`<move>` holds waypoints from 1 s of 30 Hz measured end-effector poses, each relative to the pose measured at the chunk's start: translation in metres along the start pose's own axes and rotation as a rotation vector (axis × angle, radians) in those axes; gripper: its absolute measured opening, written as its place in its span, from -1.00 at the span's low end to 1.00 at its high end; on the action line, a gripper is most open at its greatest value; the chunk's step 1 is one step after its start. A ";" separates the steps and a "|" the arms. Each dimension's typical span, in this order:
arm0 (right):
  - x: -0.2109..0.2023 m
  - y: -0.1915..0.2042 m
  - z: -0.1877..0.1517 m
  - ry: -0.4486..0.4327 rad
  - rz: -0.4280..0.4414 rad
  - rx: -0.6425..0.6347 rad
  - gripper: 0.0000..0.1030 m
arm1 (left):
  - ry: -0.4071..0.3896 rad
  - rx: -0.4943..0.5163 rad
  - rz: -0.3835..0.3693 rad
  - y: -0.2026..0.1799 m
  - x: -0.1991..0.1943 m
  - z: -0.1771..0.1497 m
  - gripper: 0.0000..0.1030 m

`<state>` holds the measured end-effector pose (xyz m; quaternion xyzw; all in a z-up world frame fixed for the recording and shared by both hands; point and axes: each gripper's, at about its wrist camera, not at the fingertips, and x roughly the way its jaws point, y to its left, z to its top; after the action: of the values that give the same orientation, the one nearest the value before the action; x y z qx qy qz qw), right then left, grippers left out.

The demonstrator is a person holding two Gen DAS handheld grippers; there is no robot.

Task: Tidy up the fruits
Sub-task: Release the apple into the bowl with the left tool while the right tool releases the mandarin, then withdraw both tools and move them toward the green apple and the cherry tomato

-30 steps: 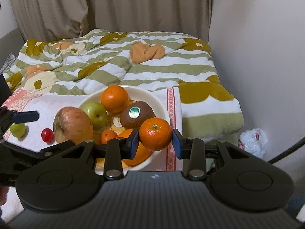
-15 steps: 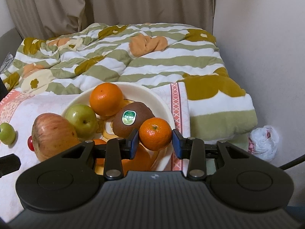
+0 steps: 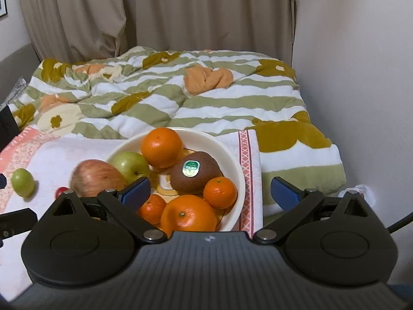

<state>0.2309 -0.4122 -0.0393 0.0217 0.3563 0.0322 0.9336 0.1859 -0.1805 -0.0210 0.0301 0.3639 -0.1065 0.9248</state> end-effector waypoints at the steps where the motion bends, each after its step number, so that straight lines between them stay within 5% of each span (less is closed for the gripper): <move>1: -0.005 0.001 0.001 -0.005 0.001 -0.001 1.00 | -0.003 -0.003 0.001 0.000 -0.005 -0.001 1.00; 15: -0.104 0.041 0.003 -0.071 0.032 -0.059 1.00 | -0.077 -0.067 0.091 0.026 -0.097 -0.017 1.00; 30: -0.135 0.120 -0.004 -0.051 0.042 -0.055 1.00 | -0.033 -0.118 0.164 0.134 -0.119 -0.024 1.00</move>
<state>0.1224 -0.3031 0.0553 0.0042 0.3307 0.0609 0.9417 0.1144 -0.0259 0.0393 0.0034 0.3507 -0.0095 0.9365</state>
